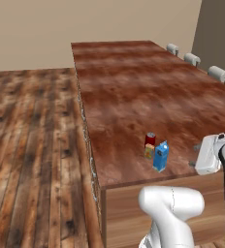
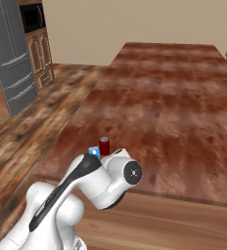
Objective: Pick the milk, boxed drink, can from the counter and place them in the open cabinet.
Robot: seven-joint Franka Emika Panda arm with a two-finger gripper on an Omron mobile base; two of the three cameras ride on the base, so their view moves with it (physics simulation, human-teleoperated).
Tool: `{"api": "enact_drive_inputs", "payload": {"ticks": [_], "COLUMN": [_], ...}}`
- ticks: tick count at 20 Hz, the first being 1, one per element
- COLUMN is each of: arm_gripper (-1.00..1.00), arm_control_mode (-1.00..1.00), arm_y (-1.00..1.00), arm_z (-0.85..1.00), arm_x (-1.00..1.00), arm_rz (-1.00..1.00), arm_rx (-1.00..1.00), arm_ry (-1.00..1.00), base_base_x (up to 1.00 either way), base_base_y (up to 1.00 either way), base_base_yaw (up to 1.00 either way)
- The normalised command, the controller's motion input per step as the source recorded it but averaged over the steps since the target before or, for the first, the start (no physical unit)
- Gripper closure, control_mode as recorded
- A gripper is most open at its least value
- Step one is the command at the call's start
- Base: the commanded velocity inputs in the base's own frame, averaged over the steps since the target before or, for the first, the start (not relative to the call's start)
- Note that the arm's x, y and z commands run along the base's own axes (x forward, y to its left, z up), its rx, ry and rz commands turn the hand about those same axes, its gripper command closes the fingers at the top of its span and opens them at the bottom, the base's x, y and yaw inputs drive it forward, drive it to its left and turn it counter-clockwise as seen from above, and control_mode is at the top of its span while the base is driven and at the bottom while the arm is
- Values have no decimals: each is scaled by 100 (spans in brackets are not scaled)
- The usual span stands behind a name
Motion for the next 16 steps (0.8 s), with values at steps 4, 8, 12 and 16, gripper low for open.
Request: {"api": "enact_drive_inputs", "payload": {"ticks": [4,8,12,16], "arm_gripper": [-100,-100,-100,-100], "arm_control_mode": [-100,-100,-100,-100], "arm_y": [0,20,32,22], "arm_z": [0,-7,-21,-21], "arm_x": [0,6,12,11], "arm_rz": [0,0,0,0], "arm_rx": [0,0,2,7], "arm_ry": [0,0,0,0], "base_base_x": [0,0,0,0], "base_base_y": [0,0,0,0], "base_base_yaw": [0,0,0,0]}}
